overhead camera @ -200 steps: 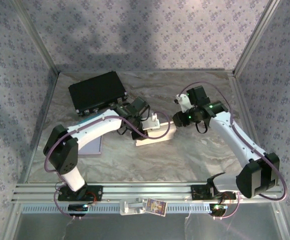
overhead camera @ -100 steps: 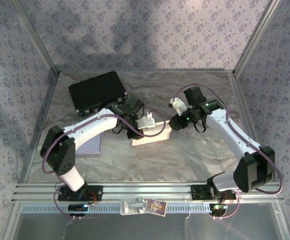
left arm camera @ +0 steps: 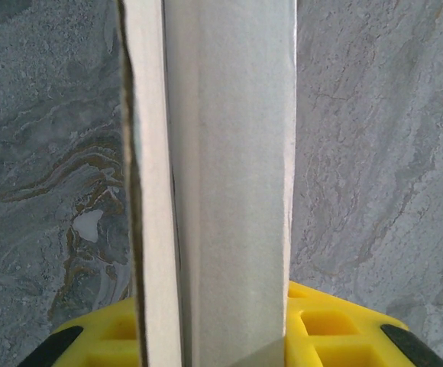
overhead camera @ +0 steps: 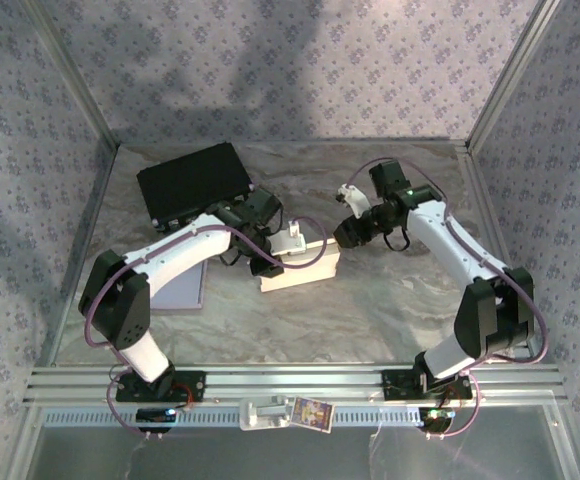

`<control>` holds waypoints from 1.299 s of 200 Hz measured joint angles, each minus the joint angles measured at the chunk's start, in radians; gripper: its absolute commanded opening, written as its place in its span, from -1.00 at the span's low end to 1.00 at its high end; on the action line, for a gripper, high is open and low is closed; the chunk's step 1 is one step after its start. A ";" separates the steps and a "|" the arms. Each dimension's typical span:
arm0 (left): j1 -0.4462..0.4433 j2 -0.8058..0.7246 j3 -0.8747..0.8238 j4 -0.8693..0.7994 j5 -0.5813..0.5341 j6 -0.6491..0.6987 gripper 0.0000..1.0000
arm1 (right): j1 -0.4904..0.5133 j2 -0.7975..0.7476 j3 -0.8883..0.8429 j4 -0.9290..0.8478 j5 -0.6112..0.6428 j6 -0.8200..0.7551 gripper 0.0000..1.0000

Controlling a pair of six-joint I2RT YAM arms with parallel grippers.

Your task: Fold the paper box

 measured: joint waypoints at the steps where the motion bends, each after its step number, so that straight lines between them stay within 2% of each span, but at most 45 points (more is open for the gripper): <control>1: 0.000 0.000 0.000 0.000 0.000 0.000 -0.44 | 0.000 0.001 0.000 0.000 0.000 0.000 -0.28; 24: 0.000 0.000 0.000 0.000 0.000 0.000 -0.44 | -0.003 0.007 0.000 0.000 -0.005 0.000 -0.31; 49: 0.000 0.000 0.000 0.000 0.001 0.000 -0.44 | -0.007 0.008 0.000 0.000 -0.009 0.005 -0.46; 171: 0.002 0.000 0.000 0.000 0.001 -0.001 -0.41 | 0.000 0.006 0.003 -0.001 0.019 0.020 -0.60; 220: 0.002 0.002 0.000 -0.002 0.004 -0.001 -0.41 | 0.010 0.001 0.001 -0.001 0.039 0.024 -0.62; 260: 0.002 0.003 0.000 -0.003 0.005 -0.003 -0.41 | 0.016 -0.010 -0.008 -0.001 0.061 0.038 -0.55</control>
